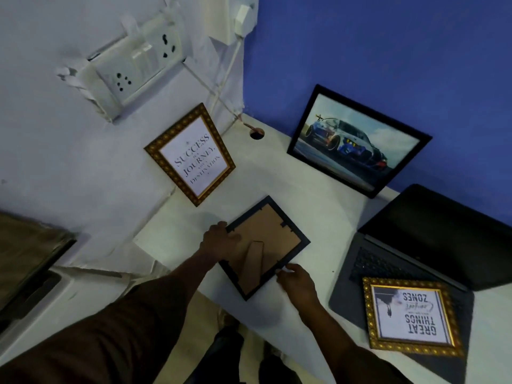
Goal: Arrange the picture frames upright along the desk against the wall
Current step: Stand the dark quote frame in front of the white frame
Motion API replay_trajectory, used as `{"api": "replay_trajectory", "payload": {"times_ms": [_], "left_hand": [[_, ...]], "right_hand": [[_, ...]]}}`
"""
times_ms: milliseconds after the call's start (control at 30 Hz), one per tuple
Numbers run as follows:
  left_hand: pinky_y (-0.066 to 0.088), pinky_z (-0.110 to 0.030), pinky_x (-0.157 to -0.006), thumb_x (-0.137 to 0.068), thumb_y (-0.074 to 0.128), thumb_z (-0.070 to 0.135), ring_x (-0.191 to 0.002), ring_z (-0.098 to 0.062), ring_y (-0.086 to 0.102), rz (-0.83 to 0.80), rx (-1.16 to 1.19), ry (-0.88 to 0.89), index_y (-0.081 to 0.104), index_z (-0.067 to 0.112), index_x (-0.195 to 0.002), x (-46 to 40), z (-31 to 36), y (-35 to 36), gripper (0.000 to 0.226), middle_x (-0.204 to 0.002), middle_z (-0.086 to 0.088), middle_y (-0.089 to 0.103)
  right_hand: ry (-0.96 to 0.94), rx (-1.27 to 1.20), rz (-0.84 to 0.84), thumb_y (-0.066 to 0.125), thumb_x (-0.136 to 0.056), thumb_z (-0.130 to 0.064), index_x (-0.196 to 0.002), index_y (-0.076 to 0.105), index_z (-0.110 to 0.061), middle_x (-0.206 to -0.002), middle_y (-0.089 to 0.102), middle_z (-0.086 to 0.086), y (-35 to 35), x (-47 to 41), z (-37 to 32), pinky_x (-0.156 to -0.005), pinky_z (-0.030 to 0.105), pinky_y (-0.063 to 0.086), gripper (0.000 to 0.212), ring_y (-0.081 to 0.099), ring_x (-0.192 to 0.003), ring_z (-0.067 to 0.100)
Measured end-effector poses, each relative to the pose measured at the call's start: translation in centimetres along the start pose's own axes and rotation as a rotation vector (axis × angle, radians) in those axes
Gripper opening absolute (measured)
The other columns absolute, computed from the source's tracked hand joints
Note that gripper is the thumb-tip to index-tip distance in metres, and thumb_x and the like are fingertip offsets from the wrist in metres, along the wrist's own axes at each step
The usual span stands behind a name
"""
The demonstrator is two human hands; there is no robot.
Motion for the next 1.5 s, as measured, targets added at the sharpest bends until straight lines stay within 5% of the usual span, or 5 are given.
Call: {"api": "replay_trajectory", "payload": {"times_ms": [367,667,1133,1267,1500], "left_hand": [[0.045,-0.038,-0.097,-0.094,0.047,0.048,-0.114,-0.029,0.052,0.011,-0.225,0.022,0.062,0.014,-0.112,-3.9,0.6,-1.2,0.042,-0.121,-0.013,0.054],[0.035,-0.018,-0.056,-0.088,0.068,0.025,-0.060,-0.004,0.047,-0.179,-0.027,0.540,0.048,0.015,-0.068,3.1,7.7,-1.7,0.030,-0.065,0.006,0.051],[0.048,-0.027,-0.065,-0.083,0.066,0.032,-0.075,-0.013,0.058,0.127,-0.301,1.025,0.054,0.024,-0.089,24.6,14.5,13.2,0.015,-0.089,0.005,0.057],[0.056,-0.031,-0.082,-0.083,0.069,0.036,-0.097,-0.009,0.062,-0.045,-0.248,1.055,0.060,0.027,-0.110,29.5,14.9,20.0,0.030,-0.111,0.007,0.059],[0.045,-0.035,-0.103,-0.090,0.064,0.041,-0.126,-0.018,0.047,-0.099,-0.207,1.034,0.055,0.033,-0.128,33.0,18.2,27.1,0.040,-0.133,0.002,0.050]], "right_hand": [[0.176,-0.367,0.127,0.073,-0.078,-0.049,-0.109,0.068,-0.013,-0.089,0.068,0.002,3.3,-1.6,0.3,-0.079,0.034,0.049,0.047,0.060,-0.081,0.018],[0.081,-0.230,0.144,0.068,-0.085,-0.053,-0.132,0.057,-0.019,-0.124,0.065,0.003,-0.7,0.4,-1.0,-0.100,0.041,0.050,0.059,0.063,-0.111,0.025],[-0.366,-0.623,0.289,0.066,-0.093,-0.040,-0.102,0.064,-0.014,-0.082,0.074,0.006,-13.8,15.8,-0.9,-0.061,0.025,0.058,0.027,0.072,-0.068,0.009],[-0.419,-0.574,0.430,0.060,-0.093,-0.037,-0.105,0.070,-0.026,-0.095,0.078,0.002,-20.0,19.4,4.9,-0.083,0.053,0.061,0.019,0.075,-0.089,0.021],[-0.511,-0.558,0.520,0.052,-0.100,-0.041,-0.125,0.061,-0.034,-0.114,0.075,-0.004,-30.2,25.8,12.8,-0.075,0.044,0.064,0.027,0.074,-0.102,0.018]]}}
Point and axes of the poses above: each hand's wrist, its own x-axis away from the middle knuckle, its own y-axis out of the palm, z = x × y, the point moved 6 cm from there along -x, towards the middle knuckle
